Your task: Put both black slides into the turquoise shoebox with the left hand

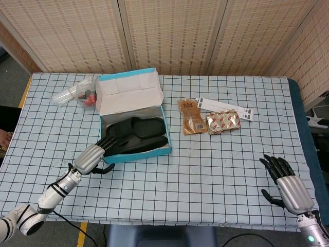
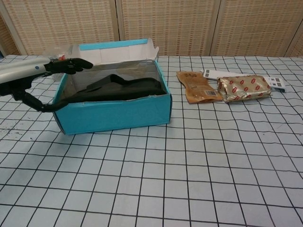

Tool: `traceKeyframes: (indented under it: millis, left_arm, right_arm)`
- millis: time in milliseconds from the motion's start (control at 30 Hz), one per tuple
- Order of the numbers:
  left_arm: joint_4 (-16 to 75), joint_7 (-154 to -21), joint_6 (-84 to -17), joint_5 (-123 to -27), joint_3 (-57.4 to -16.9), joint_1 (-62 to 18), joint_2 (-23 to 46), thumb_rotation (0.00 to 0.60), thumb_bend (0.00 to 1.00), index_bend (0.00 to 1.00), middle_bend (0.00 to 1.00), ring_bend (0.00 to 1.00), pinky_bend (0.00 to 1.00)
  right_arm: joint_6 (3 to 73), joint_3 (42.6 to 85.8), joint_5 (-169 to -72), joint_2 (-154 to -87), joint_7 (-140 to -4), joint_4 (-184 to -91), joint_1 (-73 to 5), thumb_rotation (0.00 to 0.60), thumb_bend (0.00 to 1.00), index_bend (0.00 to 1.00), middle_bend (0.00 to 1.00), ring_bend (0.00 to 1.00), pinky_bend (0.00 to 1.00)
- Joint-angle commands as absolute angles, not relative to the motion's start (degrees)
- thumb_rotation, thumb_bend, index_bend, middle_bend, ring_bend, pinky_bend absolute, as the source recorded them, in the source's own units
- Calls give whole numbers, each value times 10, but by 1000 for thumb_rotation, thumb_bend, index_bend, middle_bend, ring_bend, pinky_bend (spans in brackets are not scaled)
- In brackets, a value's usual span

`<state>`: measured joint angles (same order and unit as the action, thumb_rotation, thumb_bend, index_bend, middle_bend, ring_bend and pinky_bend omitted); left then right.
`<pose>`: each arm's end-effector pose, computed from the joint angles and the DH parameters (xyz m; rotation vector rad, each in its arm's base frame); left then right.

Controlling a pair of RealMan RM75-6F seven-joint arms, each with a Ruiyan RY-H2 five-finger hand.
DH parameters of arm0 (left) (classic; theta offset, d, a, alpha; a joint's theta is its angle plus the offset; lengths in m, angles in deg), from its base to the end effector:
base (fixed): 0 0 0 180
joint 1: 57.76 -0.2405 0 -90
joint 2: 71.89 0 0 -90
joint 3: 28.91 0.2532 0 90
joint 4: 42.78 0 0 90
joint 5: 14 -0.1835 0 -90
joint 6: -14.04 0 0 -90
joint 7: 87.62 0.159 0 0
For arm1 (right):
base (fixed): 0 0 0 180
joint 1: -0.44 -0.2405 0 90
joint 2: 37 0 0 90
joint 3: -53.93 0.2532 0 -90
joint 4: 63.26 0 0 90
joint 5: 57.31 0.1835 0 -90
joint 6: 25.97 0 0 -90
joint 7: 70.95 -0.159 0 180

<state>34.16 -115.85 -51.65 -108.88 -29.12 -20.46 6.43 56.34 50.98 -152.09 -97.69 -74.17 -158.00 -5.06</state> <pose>-0.1831 0.3221 0.0610 -1.9586 -1.1343 -1.2915 -0.2824 -0.1742 0.1659 1.5909 -0.9796 0.9139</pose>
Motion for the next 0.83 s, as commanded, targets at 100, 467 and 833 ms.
traceKeyframes:
  millis: [100,467,833]
  left_arm:
    - [377,-1153,-573,-1087,-306,-225,28,600,438,0,0,0,54]
    - [476,-876,-748,-949,-261,-443,-48,600,415,0,0,0,28]
    - [468,-824,-790,-972,-259,-494,-34,600,405,0,0,0,17]
  right_arm:
    - [566,508,-1526,-977,-744,-1580,-50,600,226,0,0,0,0]
    - [661,545,-1526,-1037,-685,-1546,-19,600,226,0,0,0,0]
    - [642,547,-1496,-1035,-629,-1574,-13,600,227,0,0,0,0]
